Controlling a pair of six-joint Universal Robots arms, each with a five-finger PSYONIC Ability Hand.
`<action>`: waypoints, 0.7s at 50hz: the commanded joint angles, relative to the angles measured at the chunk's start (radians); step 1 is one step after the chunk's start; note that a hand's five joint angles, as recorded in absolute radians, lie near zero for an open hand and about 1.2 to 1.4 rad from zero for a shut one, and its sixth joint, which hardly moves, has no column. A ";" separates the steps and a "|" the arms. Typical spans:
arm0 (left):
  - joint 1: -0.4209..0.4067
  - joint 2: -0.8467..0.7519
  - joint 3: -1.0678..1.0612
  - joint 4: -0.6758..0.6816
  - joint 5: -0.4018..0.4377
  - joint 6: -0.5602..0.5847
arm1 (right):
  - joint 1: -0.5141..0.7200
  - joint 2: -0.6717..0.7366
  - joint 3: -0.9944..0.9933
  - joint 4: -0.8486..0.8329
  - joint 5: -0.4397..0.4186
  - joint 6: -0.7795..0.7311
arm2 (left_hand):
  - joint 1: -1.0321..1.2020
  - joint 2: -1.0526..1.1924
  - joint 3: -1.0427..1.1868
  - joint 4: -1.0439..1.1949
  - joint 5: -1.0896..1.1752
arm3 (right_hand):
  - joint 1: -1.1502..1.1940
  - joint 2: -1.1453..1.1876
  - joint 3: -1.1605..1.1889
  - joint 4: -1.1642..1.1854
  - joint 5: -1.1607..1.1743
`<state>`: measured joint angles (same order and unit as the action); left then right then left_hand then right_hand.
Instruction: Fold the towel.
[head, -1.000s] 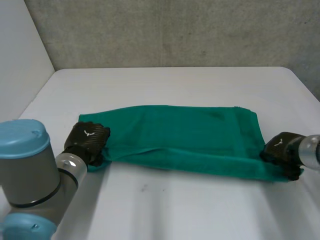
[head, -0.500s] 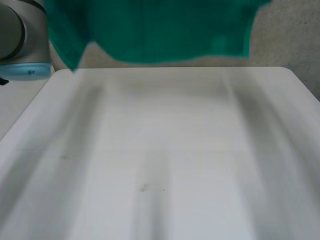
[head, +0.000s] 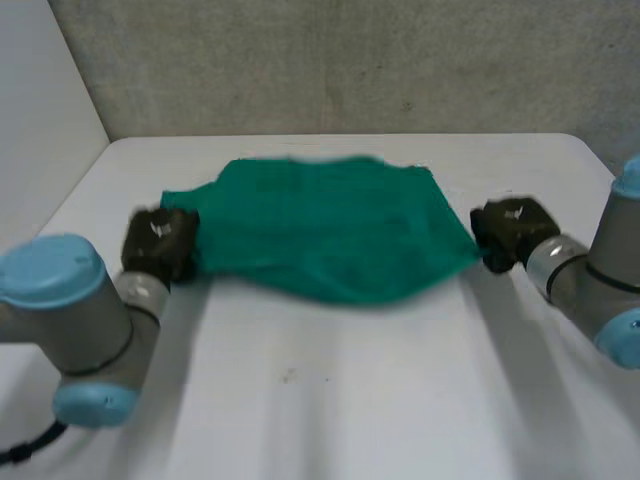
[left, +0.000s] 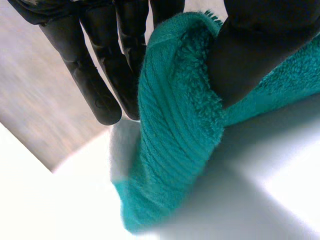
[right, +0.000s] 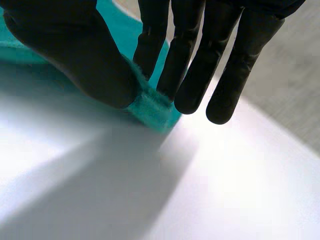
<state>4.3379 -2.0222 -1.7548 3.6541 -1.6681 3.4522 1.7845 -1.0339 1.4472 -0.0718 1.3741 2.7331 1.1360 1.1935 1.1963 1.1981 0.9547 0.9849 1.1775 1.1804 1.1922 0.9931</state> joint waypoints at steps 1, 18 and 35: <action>-0.044 0.060 -0.071 -0.244 -0.006 -0.002 | -0.013 -0.011 0.036 0.130 0.006 -0.111 | 0.097 0.039 0.037 0.035 0.104 | 0.411 0.219 0.216 0.204 0.229; -0.001 0.188 0.014 -0.460 0.014 0.012 | -0.056 -0.069 0.165 0.093 -0.004 -0.233 | -0.855 -0.912 -0.915 -0.917 -0.848 | 0.411 0.219 0.216 0.204 0.229; 0.183 0.134 0.060 -0.463 0.387 0.133 | -0.057 -0.064 0.183 0.056 -0.020 -0.233 | -0.723 -0.780 -0.783 -0.785 -0.716 | 0.411 0.219 0.216 0.204 0.229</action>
<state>4.4826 -1.8421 -1.7101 3.1920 -1.4466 3.4836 1.7258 -1.1027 1.6288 -0.0173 1.3645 2.5006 0.3297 0.3267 0.3235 0.3239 0.1498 0.9849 1.1775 1.1804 1.1922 0.9933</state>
